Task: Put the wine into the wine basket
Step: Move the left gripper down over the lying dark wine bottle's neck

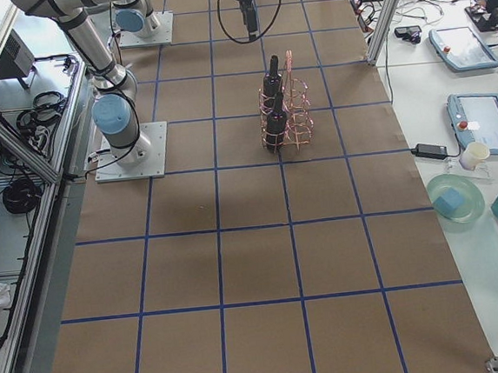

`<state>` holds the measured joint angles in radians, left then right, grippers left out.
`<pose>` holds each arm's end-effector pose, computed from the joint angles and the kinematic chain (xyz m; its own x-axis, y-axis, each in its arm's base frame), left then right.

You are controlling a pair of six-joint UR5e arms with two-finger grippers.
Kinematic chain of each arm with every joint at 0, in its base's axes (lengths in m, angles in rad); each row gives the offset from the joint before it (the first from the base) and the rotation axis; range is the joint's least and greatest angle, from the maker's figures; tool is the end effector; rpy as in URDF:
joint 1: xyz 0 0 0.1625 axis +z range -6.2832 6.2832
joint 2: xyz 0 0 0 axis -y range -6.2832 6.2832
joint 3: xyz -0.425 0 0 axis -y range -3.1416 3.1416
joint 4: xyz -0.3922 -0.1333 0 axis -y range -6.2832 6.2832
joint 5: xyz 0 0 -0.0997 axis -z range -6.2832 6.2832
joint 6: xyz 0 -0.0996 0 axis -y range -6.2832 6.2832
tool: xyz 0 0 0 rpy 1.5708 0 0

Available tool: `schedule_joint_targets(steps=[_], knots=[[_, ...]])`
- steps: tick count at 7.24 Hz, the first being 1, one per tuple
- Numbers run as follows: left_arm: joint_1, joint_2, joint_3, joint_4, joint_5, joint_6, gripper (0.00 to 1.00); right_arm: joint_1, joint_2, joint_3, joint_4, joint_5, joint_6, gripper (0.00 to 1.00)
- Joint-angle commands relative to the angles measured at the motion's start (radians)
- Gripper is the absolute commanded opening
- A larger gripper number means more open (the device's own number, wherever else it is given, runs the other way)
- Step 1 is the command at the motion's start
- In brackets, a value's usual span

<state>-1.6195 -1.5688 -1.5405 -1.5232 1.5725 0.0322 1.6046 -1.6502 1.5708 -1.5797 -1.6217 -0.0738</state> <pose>-0.1572 -0.4914 0.5088 -0.9967 0.0806 -0.0043 0.0807 0.9935 -0.0797 0.1439 -0.4607 0.5270 -0.9931 -0.1026 0.0570 -0.1072 0.9907 -0.0842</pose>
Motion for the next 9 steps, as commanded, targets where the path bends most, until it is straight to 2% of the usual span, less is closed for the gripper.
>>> schedule_joint_targets(steps=[1, 2, 4, 7, 9], knots=[[0.004, -0.007, -0.001, 0.001, 0.000, 0.000, 1.00, 0.003, 0.010, 0.000, -0.006, 0.009, -0.001, 1.00], [0.004, -0.008, -0.001, 0.003, 0.000, -0.005, 1.00, 0.003, 0.012, -0.002, -0.006, 0.047, 0.005, 1.00], [0.001, -0.005, -0.001, 0.006, 0.001, -0.003, 1.00, 0.002, 0.010, -0.002, -0.008, 0.069, 0.008, 1.00], [0.009, -0.011, -0.001, 0.014, 0.001, -0.002, 1.00, 0.002, 0.018, -0.002, 0.015, 0.046, -0.001, 1.00], [0.135, -0.033, 0.002, 0.017, -0.002, 0.088, 1.00, 0.002, 0.015, -0.002, 0.018, 0.060, 0.012, 1.00]])
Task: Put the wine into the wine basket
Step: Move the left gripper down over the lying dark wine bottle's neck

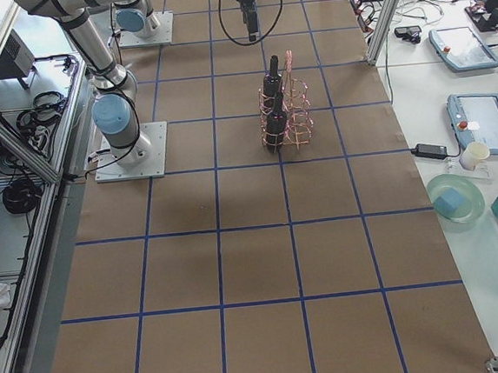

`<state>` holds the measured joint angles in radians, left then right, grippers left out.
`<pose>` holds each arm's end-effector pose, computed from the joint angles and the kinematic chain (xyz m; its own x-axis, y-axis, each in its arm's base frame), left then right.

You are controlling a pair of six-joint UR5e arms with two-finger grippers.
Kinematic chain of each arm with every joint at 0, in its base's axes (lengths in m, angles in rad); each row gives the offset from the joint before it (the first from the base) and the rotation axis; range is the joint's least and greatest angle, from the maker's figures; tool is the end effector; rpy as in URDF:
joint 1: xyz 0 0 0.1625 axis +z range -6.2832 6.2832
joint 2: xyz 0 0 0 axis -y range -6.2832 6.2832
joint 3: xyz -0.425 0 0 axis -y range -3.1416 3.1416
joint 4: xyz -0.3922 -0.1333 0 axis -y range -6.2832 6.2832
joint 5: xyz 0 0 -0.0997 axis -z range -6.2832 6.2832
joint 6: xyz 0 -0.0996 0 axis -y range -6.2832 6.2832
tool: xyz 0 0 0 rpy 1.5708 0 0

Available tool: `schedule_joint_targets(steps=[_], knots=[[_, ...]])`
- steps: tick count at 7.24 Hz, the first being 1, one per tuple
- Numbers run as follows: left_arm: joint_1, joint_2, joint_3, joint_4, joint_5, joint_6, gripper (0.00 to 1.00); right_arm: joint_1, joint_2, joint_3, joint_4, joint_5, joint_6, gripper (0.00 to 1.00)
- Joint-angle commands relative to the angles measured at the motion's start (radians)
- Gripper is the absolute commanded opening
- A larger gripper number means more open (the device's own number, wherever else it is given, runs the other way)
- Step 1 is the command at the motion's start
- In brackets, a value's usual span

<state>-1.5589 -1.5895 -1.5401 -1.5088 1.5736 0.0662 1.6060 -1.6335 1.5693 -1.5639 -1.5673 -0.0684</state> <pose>-0.1270 -0.5085 0.5002 -0.9985 0.0539 -0.0077 0.0543 0.9958 -0.0736 0.1501 -0.4650 0.5181 -0.9946 -0.1035 0.0004 -0.1034 0.9930 -0.0574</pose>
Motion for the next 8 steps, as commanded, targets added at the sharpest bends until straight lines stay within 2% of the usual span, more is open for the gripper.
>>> schedule_joint_targets(steps=[1, 3, 5, 8], knots=[[0.177, -0.020, 0.014, 0.022, -0.023, 0.169, 1.00, 0.000, 0.000, 0.000, -0.002, 0.012, 0.007, 1.00], [0.394, -0.074, 0.032, 0.067, -0.058, 0.309, 1.00, 0.000, 0.003, 0.000, -0.001, 0.010, 0.007, 1.00], [0.547, -0.145, 0.084, 0.096, -0.059, 0.369, 1.00, 0.000, 0.003, 0.000, 0.001, 0.009, -0.002, 1.00], [0.620, -0.233, 0.132, 0.165, -0.056, 0.480, 1.00, 0.000, 0.011, 0.000, -0.001, 0.010, 0.007, 1.00]])
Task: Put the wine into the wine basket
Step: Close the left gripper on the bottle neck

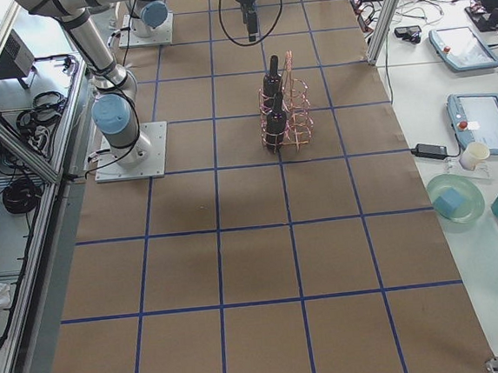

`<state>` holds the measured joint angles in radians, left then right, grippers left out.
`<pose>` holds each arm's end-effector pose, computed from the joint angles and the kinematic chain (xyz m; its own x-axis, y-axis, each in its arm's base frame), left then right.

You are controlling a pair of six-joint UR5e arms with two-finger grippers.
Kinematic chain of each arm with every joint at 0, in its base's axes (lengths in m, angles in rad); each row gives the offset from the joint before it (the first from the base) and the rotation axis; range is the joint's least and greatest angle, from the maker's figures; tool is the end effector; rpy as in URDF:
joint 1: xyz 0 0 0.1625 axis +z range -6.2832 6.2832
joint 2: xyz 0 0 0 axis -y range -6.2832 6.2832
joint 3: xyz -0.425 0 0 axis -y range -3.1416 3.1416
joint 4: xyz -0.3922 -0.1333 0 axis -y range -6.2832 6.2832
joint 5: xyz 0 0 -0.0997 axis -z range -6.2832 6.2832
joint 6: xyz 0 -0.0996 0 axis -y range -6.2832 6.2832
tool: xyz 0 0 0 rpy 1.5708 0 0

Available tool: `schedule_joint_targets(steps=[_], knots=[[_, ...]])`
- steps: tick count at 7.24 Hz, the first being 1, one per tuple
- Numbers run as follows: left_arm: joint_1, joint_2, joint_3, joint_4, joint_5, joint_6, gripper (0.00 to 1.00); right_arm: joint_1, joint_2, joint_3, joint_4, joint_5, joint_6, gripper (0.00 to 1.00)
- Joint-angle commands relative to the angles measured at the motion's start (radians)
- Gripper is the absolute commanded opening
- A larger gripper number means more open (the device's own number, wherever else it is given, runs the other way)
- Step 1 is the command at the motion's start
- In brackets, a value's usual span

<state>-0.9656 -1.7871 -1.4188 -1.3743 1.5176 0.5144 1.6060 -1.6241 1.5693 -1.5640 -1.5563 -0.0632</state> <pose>0.2243 -0.5678 0.4669 -0.9959 -0.0885 -0.0190 -0.0850 0.9864 -0.1407 0.1513 -0.4683 0.5137 -0.9950 -0.0989 -0.0114 -0.0982 0.9940 -0.0488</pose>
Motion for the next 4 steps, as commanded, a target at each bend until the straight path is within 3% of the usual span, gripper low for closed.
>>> schedule_joint_targets(steps=[1, 4], knots=[[0.053, -0.058, 0.012, 0.047, 0.000, 0.061, 1.00, 0.000, 0.001, 0.000, -0.001, -0.001, 0.000, 1.00], [0.093, -0.107, 0.014, 0.106, -0.002, 0.124, 1.00, 0.000, 0.001, 0.000, -0.002, -0.001, 0.000, 1.00]])
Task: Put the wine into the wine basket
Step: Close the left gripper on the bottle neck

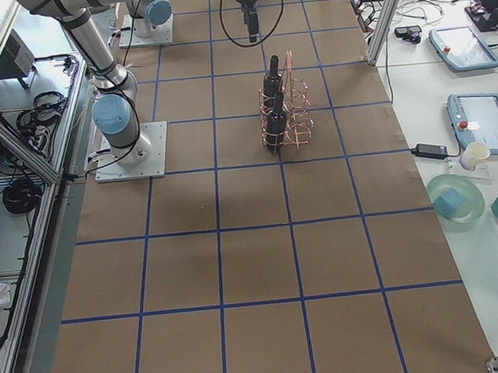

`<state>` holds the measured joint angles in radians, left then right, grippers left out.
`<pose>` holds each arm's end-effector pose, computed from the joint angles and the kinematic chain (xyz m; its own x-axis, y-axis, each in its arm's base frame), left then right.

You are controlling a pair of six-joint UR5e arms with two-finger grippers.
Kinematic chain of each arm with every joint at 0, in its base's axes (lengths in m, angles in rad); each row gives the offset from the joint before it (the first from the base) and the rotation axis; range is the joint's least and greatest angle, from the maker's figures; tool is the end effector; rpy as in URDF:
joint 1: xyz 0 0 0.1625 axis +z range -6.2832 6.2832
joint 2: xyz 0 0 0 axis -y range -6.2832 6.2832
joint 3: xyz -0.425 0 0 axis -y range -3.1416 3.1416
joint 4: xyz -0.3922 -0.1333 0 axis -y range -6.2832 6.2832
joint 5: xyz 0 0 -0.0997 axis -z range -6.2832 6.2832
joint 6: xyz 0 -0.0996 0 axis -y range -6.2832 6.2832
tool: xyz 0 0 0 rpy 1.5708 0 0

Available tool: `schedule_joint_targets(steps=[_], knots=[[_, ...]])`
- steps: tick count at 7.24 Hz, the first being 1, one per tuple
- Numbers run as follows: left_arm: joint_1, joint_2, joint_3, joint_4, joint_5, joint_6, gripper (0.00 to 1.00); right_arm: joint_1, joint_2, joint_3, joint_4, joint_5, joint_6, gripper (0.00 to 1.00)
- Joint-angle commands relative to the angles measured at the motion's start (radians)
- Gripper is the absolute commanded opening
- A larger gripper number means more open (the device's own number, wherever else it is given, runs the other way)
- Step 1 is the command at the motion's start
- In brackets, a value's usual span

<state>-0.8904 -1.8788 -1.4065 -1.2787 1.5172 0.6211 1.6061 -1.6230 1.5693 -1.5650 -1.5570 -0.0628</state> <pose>0.2888 -0.5772 0.4277 -0.9974 -0.0585 -0.0429 -0.0514 0.9872 -0.1511 0.1513 -0.4688 0.5133 -0.9951 -0.0985 -0.0107 -0.0979 0.9940 -0.0487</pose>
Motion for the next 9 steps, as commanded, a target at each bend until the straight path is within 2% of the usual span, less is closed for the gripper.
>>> schedule_joint_targets(steps=[1, 6, 7, 9], knots=[[0.019, -0.031, 0.000, 0.010, -0.003, 0.013, 1.00, 0.000, 0.003, 0.000, 0.000, -0.002, -0.002, 1.00], [0.018, -0.071, 0.000, 0.010, -0.026, 0.003, 0.96, 0.000, 0.003, 0.000, -0.009, -0.005, -0.003, 1.00], [0.018, -0.074, -0.002, 0.010, -0.026, -0.003, 0.90, 0.000, 0.002, 0.000, 0.000, -0.006, 0.000, 1.00], [0.018, -0.082, -0.002, 0.012, -0.017, -0.003, 0.64, 0.000, 0.003, 0.000, -0.012, -0.003, -0.015, 1.00]])
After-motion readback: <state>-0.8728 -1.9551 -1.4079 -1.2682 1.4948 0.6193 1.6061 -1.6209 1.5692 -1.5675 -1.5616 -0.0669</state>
